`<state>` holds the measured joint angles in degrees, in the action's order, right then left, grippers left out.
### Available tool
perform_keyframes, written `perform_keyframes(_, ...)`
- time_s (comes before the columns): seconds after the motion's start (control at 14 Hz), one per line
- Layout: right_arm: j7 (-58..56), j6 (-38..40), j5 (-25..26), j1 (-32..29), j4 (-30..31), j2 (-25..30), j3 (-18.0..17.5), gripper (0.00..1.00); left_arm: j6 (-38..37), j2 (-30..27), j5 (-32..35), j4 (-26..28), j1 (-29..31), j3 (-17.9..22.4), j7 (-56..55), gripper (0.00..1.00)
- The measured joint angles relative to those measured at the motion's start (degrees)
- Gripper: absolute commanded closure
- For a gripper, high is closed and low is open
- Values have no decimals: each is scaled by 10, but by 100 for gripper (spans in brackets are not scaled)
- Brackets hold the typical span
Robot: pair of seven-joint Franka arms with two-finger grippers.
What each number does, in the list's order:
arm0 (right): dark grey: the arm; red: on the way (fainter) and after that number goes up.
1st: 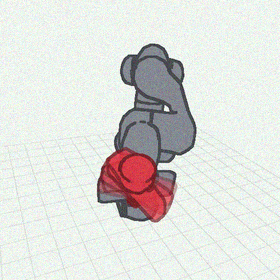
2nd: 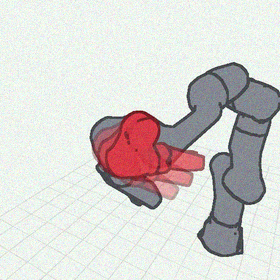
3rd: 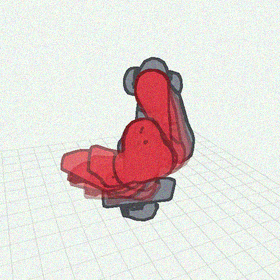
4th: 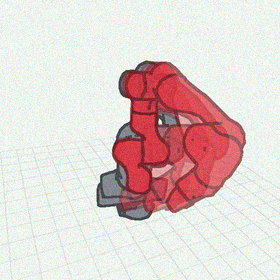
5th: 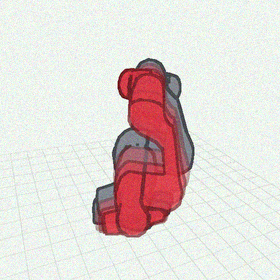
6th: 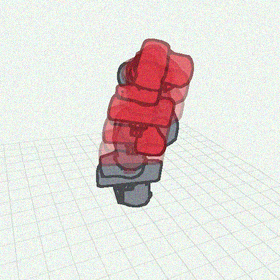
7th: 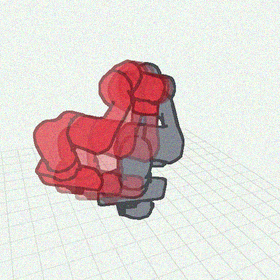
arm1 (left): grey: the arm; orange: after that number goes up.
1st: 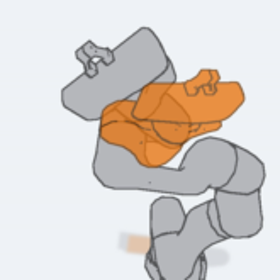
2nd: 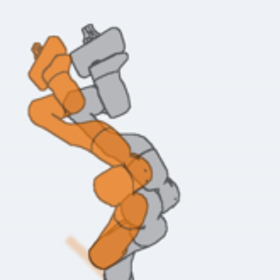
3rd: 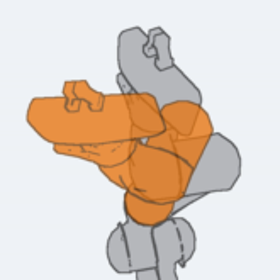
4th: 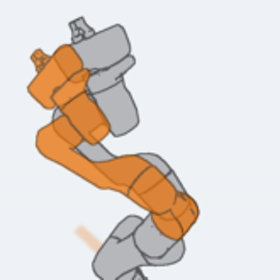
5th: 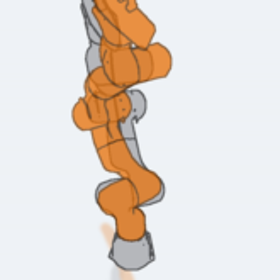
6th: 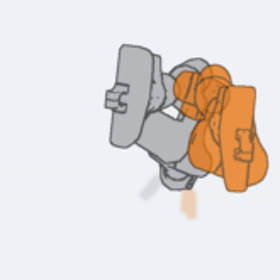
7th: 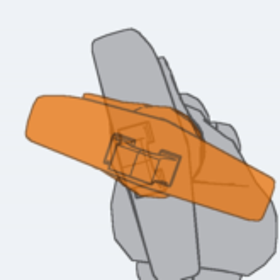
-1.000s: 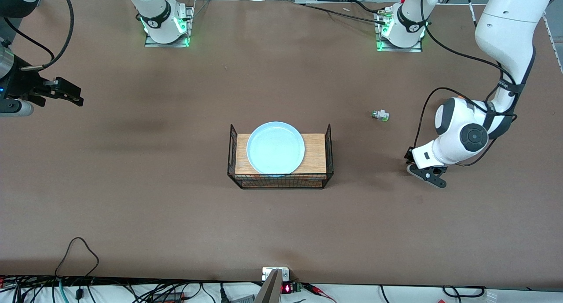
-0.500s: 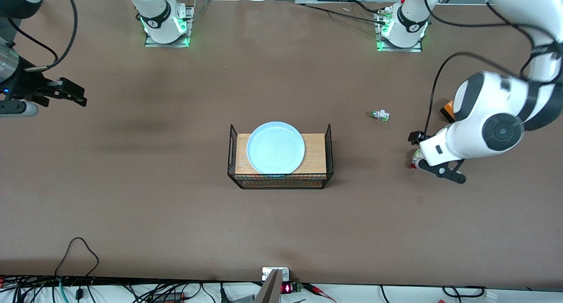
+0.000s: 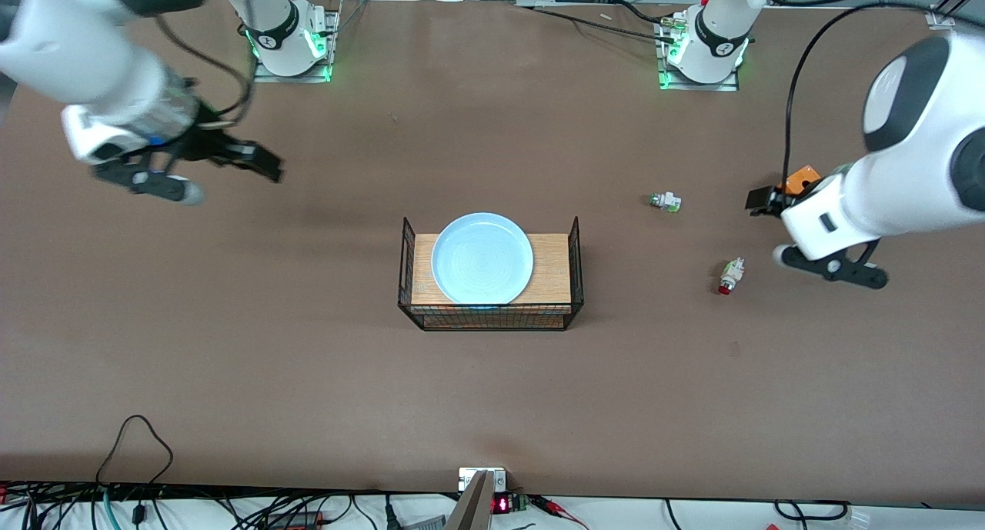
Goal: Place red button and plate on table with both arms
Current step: 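Raise the left gripper away while the right gripper reaches the plate, then grip the rim of the light blue plate with the right gripper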
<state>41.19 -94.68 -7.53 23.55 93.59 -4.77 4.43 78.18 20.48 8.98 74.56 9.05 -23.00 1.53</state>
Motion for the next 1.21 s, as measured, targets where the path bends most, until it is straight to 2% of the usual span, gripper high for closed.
perform_keyframes(0.21, 189, -50, -4, 72, -12, -37, -1, 0, 1, -47, -7, 16, -22, 43, 0, 0)
perform_keyframes(0.29, 237, -66, -6, 92, -20, -54, -1, 0, 25, -70, -19, 42, -46, 81, -1, 0)
perform_keyframes(0.43, 320, -108, -12, 128, -35, -89, -2, 0, 103, -127, -64, 129, -103, 172, -1, 0)
perform_keyframes(0.5, 360, -137, -13, 146, -39, -108, -2, 0, 129, -151, -80, 171, -114, 193, -1, 0)
perform_keyframes(0.71, 461, -226, -13, 191, -44, -165, -2, 0, 167, -186, -90, 237, -122, 208, -2, 0)
perform_keyframes(0.86, 482, -263, -13, 198, -46, -198, -1, 0, 178, -191, -90, 245, -124, 213, -4, 0)
perform_keyframes(1.21, 484, -273, -13, 196, -48, -255, 8, 0, 165, -194, -90, 245, -124, 219, -8, 0)
